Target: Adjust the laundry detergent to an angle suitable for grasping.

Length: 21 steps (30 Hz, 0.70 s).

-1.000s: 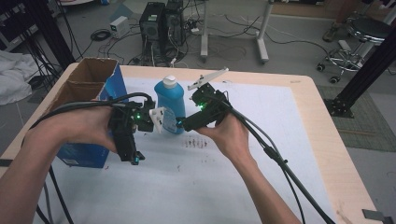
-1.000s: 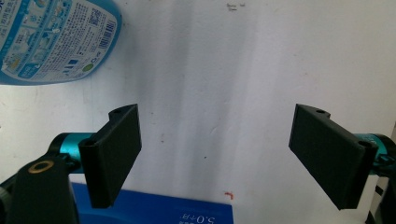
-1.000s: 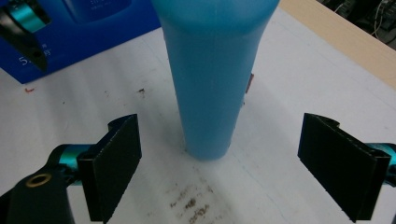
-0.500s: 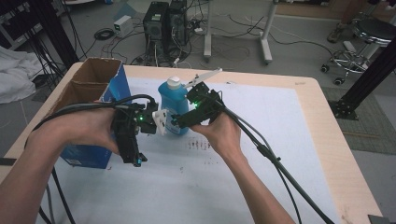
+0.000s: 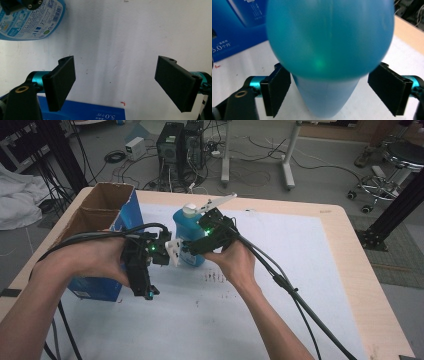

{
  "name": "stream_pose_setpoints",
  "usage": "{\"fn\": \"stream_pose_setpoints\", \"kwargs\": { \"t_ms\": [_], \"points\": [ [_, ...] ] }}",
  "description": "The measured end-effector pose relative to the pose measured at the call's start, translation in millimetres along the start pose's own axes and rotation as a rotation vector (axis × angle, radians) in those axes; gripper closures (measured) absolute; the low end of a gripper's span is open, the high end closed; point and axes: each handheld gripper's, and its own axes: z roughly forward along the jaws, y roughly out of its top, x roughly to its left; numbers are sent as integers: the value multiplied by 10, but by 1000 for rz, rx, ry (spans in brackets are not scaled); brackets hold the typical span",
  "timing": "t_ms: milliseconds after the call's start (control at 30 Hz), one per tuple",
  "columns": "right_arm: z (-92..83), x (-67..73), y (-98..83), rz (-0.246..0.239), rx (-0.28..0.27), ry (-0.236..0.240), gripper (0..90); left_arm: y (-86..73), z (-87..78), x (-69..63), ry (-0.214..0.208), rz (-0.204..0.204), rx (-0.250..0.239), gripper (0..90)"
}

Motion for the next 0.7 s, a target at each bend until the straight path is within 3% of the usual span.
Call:
{"fn": "stream_pose_setpoints", "kwargs": {
  "t_ms": [167,333,700],
  "points": [
    [9,-7,2,-2,5,10,180,-3,1,3,5,-1,-2,170],
    [4,-6,5,-3,-12,24,243,-15,3,-1,3,-5,-1,170],
    [43,-32,-6,31,-23,48,272,-34,15,9,4,-12,-3,170]
  ]
}}
